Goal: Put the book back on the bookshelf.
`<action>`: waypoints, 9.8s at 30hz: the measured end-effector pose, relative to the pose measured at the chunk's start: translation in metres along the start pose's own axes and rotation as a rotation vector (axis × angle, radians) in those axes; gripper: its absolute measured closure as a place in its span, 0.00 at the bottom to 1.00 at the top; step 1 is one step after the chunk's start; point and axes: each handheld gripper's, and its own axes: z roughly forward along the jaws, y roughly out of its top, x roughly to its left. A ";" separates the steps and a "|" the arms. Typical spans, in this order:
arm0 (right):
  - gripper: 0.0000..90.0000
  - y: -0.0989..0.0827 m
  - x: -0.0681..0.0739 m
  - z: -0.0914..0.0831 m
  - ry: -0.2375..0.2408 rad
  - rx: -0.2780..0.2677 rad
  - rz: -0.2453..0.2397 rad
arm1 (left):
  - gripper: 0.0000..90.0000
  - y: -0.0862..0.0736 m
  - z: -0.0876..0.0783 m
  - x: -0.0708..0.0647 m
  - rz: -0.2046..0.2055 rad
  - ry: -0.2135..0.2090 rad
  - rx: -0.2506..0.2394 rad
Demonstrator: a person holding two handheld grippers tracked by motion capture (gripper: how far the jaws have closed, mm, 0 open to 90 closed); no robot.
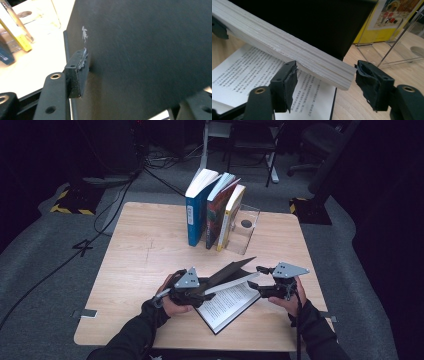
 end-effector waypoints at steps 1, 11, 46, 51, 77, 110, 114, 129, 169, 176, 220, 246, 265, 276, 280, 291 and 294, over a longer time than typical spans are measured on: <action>0.38 0.000 0.000 0.001 0.007 0.000 0.001 | 0.53 0.000 -0.002 0.001 -0.008 0.017 -0.013; 0.35 -0.004 -0.002 0.001 0.048 0.004 0.013 | 0.68 -0.004 -0.016 0.015 -0.087 0.034 -0.079; 0.38 0.018 0.005 0.035 0.084 -0.017 -0.040 | 0.73 0.001 -0.022 0.013 -0.027 0.041 -0.040; 0.37 0.017 0.005 0.040 0.125 -0.011 -0.061 | 0.73 -0.001 -0.031 0.021 -0.017 -0.010 -0.038; 0.72 0.028 0.025 0.044 0.341 -0.034 -0.182 | 0.54 0.000 -0.038 0.020 0.002 0.034 0.034; 0.62 0.021 0.021 0.032 0.195 -0.060 -0.201 | 0.65 -0.006 -0.049 0.035 0.016 -0.014 0.040; 0.66 0.023 0.025 0.031 0.196 -0.055 -0.227 | 0.58 -0.001 -0.050 0.029 0.043 0.031 0.102; 0.70 0.033 0.051 0.038 0.184 -0.005 -0.297 | 0.41 0.027 -0.052 -0.005 0.083 0.201 0.180; 0.66 0.038 0.070 0.046 0.095 0.060 -0.324 | 0.49 0.031 -0.012 -0.028 0.091 0.303 0.307; 0.60 0.033 0.061 0.052 0.166 0.036 -0.335 | 0.58 0.031 -0.010 -0.025 0.070 0.257 0.346; 0.44 0.010 0.038 0.058 0.104 0.143 -0.143 | 0.61 0.012 -0.051 -0.024 -0.083 0.320 0.121; 0.45 0.043 0.067 0.064 0.189 -0.109 -0.112 | 0.56 -0.017 -0.106 -0.034 -0.251 0.311 -0.106; 0.47 0.077 0.066 0.050 0.180 -0.223 -0.108 | 0.52 -0.026 -0.096 -0.022 -0.309 0.178 -0.300; 0.50 0.069 0.037 0.005 0.050 -0.242 -0.058 | 0.50 0.004 -0.037 -0.013 -0.211 0.055 -0.289; 0.50 0.069 0.032 0.000 0.032 -0.237 -0.061 | 0.49 0.007 -0.030 -0.009 -0.193 0.037 -0.288; 0.49 0.067 0.046 -0.001 0.046 -0.244 -0.085 | 0.51 -0.003 -0.039 -0.017 -0.144 0.049 -0.242; 0.48 0.068 0.049 0.001 0.048 -0.230 -0.100 | 0.53 -0.004 -0.041 -0.016 -0.140 0.048 -0.238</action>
